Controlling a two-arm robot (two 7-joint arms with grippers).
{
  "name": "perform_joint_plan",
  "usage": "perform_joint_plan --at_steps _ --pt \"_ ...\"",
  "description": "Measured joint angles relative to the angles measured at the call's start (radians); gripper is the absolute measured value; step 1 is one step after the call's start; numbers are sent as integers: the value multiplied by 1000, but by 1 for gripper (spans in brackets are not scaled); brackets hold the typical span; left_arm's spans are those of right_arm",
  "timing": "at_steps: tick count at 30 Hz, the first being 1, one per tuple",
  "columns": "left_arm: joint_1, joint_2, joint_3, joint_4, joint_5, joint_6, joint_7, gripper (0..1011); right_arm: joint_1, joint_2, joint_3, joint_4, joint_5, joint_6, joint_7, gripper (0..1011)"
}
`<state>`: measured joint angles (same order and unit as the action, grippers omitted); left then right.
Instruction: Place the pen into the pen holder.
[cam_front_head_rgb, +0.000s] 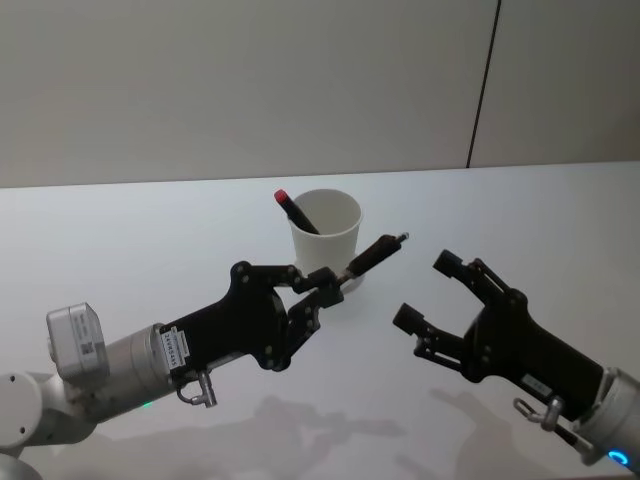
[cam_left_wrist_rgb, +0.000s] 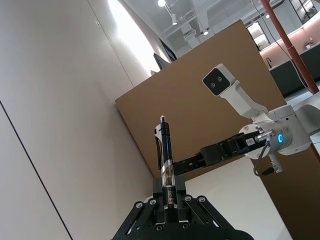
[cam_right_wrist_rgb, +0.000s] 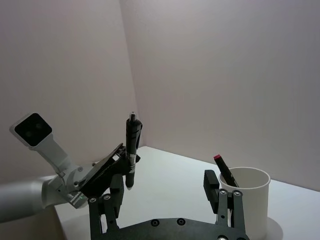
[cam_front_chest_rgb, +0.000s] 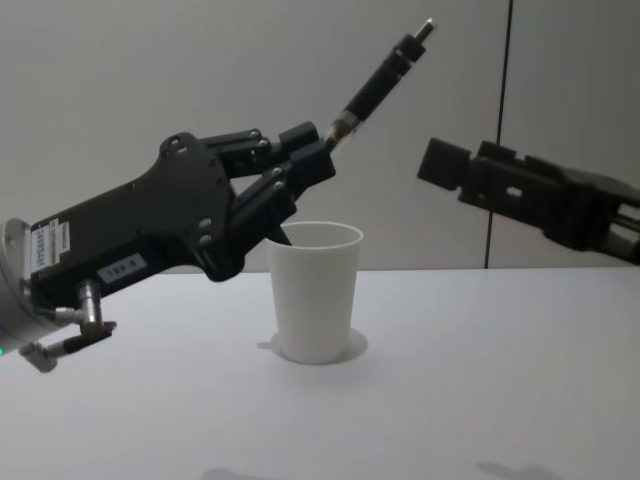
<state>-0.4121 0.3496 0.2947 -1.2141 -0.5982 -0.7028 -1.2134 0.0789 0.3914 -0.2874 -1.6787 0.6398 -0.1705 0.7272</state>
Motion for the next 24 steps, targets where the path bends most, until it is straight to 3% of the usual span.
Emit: perform_joint_plan --at_steps 12,24 --pt "0 0 0 0 0 0 0 144 49 -28 -11 46 -26 -7 37 1002" --pt "0 0 0 0 0 0 0 144 77 -42 -21 55 -18 -16 88 1002"
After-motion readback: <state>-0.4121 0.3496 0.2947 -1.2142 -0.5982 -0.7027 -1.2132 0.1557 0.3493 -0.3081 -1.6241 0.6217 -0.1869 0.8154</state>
